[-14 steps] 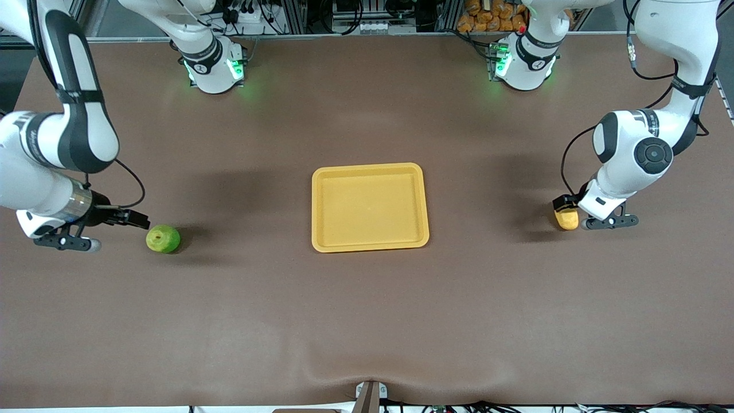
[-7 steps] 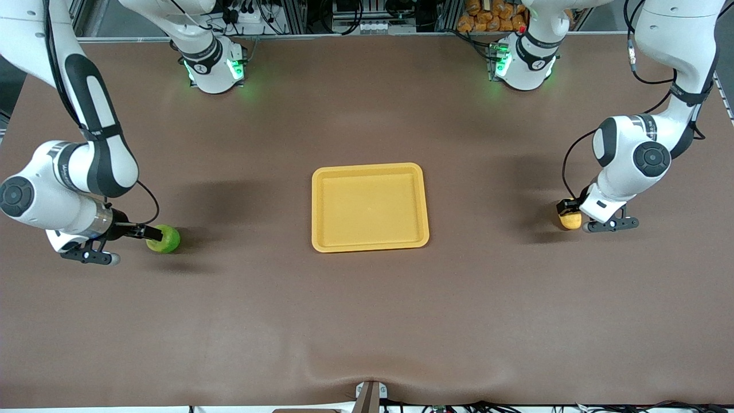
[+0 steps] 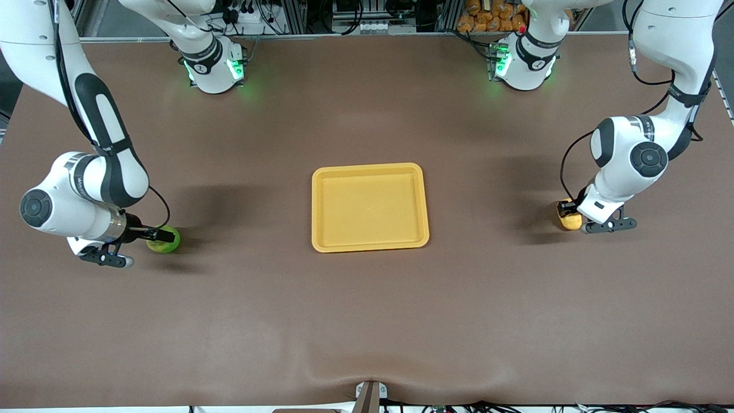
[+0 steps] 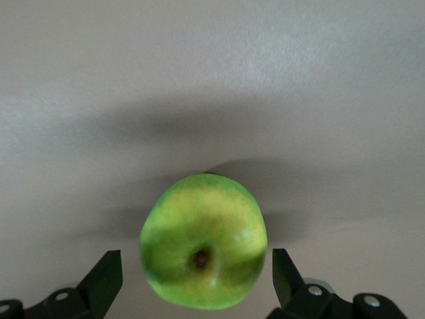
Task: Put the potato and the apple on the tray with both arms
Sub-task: 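Carry the potato with the left gripper onto the yellow tray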
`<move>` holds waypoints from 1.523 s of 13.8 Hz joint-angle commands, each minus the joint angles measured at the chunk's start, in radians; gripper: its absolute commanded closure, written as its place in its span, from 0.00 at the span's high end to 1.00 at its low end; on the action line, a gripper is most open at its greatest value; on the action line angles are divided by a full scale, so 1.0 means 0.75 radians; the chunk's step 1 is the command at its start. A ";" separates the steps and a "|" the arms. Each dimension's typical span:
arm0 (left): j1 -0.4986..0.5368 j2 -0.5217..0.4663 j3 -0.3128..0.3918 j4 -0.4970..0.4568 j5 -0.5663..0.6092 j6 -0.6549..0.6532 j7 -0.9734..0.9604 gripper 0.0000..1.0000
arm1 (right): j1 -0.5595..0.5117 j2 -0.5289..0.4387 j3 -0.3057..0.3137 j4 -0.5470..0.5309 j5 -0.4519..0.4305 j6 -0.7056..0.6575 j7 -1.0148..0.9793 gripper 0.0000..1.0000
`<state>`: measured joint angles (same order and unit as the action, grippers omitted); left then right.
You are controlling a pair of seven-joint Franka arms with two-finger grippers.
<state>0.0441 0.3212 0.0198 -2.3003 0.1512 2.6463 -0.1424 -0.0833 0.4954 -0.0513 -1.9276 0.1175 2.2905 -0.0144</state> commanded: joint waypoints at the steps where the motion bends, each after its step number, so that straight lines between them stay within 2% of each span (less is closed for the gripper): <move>1: -0.002 -0.046 -0.063 0.005 0.027 -0.004 -0.064 0.02 | -0.020 0.033 0.015 0.018 0.029 0.022 -0.044 1.00; 3: -0.002 -0.068 -0.138 0.036 0.027 -0.059 -0.074 0.00 | -0.020 0.055 0.015 0.020 0.029 0.026 -0.044 1.00; 6: -0.004 -0.070 -0.294 0.187 0.027 -0.286 -0.107 0.00 | -0.016 0.074 0.015 0.022 0.027 0.061 -0.048 1.00; 7: -0.006 -0.066 -0.345 0.246 0.025 -0.339 -0.131 0.00 | -0.014 0.074 0.015 0.022 0.027 0.061 -0.062 0.86; 8: -0.014 -0.058 -0.392 0.307 0.025 -0.403 -0.166 0.00 | -0.014 0.074 0.015 0.024 0.027 0.059 -0.087 0.66; 9: -0.038 -0.048 -0.423 0.367 0.025 -0.464 -0.207 0.00 | -0.014 0.074 0.015 0.028 0.027 0.059 -0.095 0.50; 10: -0.089 -0.032 -0.429 0.416 0.027 -0.509 -0.270 0.00 | -0.012 0.072 0.015 0.038 0.027 0.057 -0.095 0.45; 14: -0.294 0.044 -0.429 0.547 0.025 -0.526 -0.593 0.00 | 0.001 0.021 0.015 0.091 0.025 -0.012 -0.148 0.46; 18: -0.484 0.164 -0.421 0.659 0.029 -0.526 -0.863 0.00 | 0.035 0.002 0.017 0.271 0.015 -0.284 -0.165 0.46; 21: -0.586 0.271 -0.417 0.758 0.064 -0.528 -1.004 0.00 | 0.092 0.004 0.017 0.333 0.019 -0.315 -0.336 0.46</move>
<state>-0.3542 0.4565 -0.3042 -1.8148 0.1587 2.2741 -0.8300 -0.0440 0.5004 -0.0348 -1.7025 0.1181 2.0744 -0.1934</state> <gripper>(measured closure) 0.498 0.137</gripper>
